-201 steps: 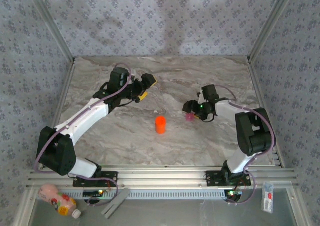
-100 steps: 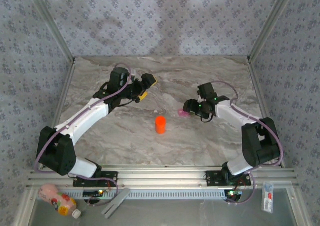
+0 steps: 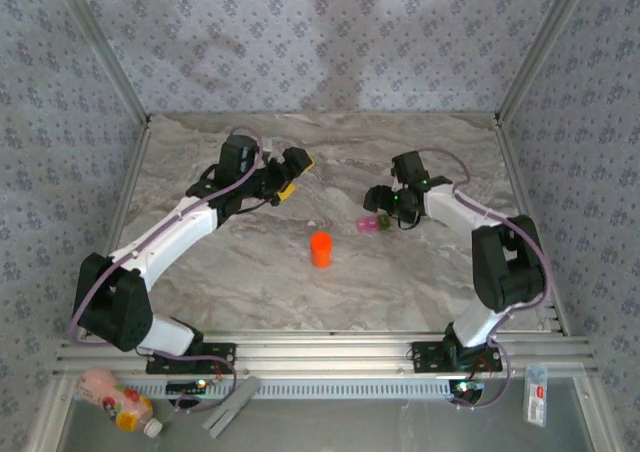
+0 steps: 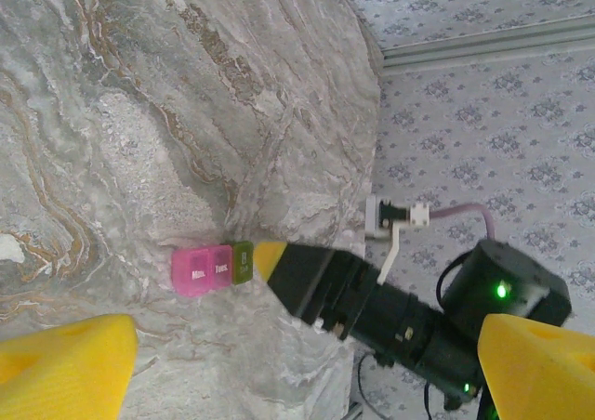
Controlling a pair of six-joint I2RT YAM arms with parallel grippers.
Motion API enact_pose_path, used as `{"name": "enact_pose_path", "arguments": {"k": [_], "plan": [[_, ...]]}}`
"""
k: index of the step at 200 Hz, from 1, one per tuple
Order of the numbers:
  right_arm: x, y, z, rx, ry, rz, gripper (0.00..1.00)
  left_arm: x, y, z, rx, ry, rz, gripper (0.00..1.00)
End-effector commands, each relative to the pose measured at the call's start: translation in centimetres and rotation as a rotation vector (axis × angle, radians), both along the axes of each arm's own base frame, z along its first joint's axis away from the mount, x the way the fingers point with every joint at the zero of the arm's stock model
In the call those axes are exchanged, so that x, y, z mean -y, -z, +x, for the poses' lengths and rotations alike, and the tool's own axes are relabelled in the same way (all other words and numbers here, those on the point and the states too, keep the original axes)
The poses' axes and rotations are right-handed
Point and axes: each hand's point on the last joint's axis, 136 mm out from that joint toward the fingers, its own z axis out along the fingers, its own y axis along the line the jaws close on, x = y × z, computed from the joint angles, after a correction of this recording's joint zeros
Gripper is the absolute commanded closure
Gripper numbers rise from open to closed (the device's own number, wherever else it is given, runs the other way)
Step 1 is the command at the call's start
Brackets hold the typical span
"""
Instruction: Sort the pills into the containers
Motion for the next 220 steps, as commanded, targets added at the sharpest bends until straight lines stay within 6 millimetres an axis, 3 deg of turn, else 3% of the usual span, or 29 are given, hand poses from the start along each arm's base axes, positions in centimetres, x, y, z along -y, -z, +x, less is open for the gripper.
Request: {"name": "enact_pose_path", "arguments": {"k": [1,31,96,179,220], "plan": [[0.2,0.3,1.9,0.000,-0.024,0.012,0.22,0.0,-1.1,0.4,0.036,0.006,-0.003,0.05],[0.4,1.7,2.1,-0.028,0.004,0.021,0.23,-0.1,-1.2,0.3,0.039,0.004,-0.004,0.05],[-1.5,2.8,-0.9,-0.070,-0.015,0.080,0.23,-0.1,-1.3,0.3,0.038,0.005,-0.004,0.06],[-4.7,0.3,-4.4,-0.050,-0.096,0.135,0.24,-0.2,-1.2,0.2,0.037,0.003,-0.004,0.05],[-3.5,-0.3,-4.7,-0.023,-0.150,0.020,0.21,-0.2,-1.3,0.2,0.038,0.004,-0.005,0.05]]}}
